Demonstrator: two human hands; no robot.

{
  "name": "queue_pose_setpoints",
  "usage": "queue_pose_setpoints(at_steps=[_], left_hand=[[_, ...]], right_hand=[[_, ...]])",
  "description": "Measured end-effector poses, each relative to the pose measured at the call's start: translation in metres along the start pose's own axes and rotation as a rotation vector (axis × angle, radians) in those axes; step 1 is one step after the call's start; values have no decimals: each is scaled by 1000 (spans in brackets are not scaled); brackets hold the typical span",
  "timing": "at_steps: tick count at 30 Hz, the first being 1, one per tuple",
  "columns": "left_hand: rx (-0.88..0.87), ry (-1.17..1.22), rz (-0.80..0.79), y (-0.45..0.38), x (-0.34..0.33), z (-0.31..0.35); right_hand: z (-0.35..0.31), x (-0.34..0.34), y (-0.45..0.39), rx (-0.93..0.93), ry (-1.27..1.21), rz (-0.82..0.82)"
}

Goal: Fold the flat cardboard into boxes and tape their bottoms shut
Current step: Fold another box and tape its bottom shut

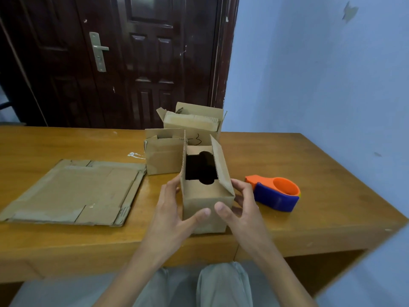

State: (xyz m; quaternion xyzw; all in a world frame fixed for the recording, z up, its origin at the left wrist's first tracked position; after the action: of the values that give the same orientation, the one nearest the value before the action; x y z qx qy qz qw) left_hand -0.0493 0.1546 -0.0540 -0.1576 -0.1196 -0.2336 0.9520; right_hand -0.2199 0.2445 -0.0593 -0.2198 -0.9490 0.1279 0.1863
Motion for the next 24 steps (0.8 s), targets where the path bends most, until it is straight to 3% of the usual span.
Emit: queue_pose_setpoints(at_steps=[6, 11, 18, 24], left_hand=[[-27, -17, 73, -14, -3, 28], [-59, -213, -16, -26, -8, 31], [-13, -413, -17, -45, 5, 40], [74, -809, -236, -92, -9, 58]], right_hand=[[-17, 6, -10, 63, 157, 42], [-13, 3, -12, 55, 340, 10], [-27, -1, -21, 69, 593, 14], [-43, 7, -37, 118, 852, -46]])
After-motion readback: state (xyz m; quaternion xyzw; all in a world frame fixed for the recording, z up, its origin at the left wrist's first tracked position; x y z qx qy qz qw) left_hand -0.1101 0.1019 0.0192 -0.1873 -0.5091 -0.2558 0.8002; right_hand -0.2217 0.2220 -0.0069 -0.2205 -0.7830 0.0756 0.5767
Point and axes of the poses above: each hand's wrist, its own y-axis away from the middle knuckle, its own x-axis out of the back of the hand, z = x × y, the point moved 8 cm from there along -y, towards the middle knuckle, and after that the axes turned 5 degrees about x, right-handed, at the moved point
